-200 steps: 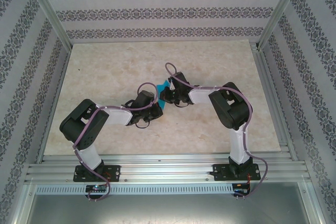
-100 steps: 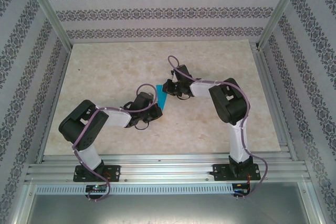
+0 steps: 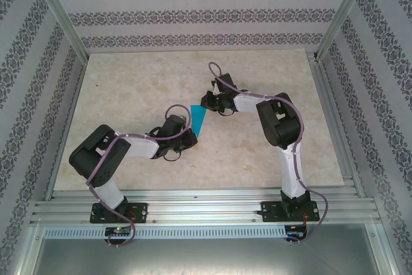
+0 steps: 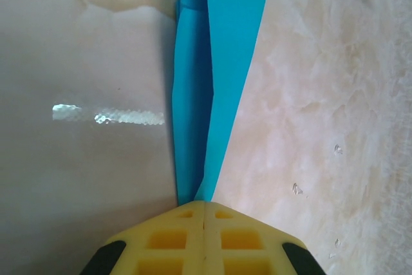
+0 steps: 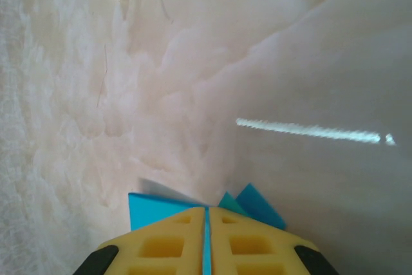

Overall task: Fold a paper plane with a square sheet of paper (fold left side to right side)
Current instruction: Fold the wing for the fifth time at the center of the table.

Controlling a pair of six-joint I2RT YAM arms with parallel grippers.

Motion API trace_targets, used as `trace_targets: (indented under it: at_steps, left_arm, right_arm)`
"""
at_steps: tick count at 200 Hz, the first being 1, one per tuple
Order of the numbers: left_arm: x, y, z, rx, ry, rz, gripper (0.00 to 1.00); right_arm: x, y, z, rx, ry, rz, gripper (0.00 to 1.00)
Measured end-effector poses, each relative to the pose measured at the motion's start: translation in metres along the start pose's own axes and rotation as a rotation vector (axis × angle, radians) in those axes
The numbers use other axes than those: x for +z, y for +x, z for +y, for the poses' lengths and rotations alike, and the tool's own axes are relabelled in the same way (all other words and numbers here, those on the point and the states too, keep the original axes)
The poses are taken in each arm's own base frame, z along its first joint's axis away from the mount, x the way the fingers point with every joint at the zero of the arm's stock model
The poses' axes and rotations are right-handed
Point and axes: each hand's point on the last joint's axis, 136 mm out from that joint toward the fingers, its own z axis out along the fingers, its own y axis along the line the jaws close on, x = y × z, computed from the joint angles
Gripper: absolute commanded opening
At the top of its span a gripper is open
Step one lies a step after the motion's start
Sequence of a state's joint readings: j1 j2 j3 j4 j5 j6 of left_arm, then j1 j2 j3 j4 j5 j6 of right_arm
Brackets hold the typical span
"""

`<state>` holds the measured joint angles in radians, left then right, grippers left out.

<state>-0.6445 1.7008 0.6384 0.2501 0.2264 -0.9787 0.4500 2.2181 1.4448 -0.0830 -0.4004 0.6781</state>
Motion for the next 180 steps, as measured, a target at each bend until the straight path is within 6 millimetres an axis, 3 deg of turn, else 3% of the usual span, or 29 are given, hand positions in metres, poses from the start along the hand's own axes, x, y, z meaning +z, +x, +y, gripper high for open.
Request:
trace_targets:
  at_steps: [34, 54, 76, 94, 116, 140, 155, 180]
  left_arm:
    - [-0.001, 0.001, 0.001, -0.003, 0.000, 0.000, 0.00]
    - [-0.001, 0.001, 0.001, -0.004, -0.002, 0.002, 0.00]
    - [-0.002, 0.003, 0.001, -0.002, -0.009, 0.006, 0.00]
    - [-0.002, 0.004, 0.001, 0.000, -0.014, 0.011, 0.00]
    - [-0.003, 0.005, 0.001, 0.000, -0.016, 0.011, 0.00]
    - [-0.003, 0.005, 0.000, -0.001, -0.020, 0.013, 0.00]
    - [-0.003, 0.005, 0.000, -0.001, -0.024, 0.016, 0.00]
    - [-0.002, 0.006, 0.000, 0.002, -0.039, 0.026, 0.00]
  right_arm:
    - [-0.007, -0.010, -0.006, 0.001, 0.013, -0.028, 0.12]
    - [-0.024, -0.009, 0.000, -0.015, 0.010, -0.048, 0.15]
    - [-0.050, 0.004, 0.019, -0.028, -0.023, -0.067, 0.15]
    - [-0.060, 0.021, 0.042, -0.041, -0.072, -0.074, 0.15]
    - [-0.054, 0.046, 0.066, -0.056, -0.118, -0.050, 0.16]
    - [-0.040, 0.066, 0.076, -0.050, -0.136, -0.011, 0.15]
    - [-0.028, 0.072, 0.067, -0.026, -0.119, 0.008, 0.15]
    - [-0.007, 0.083, 0.034, 0.011, -0.027, 0.042, 0.15]
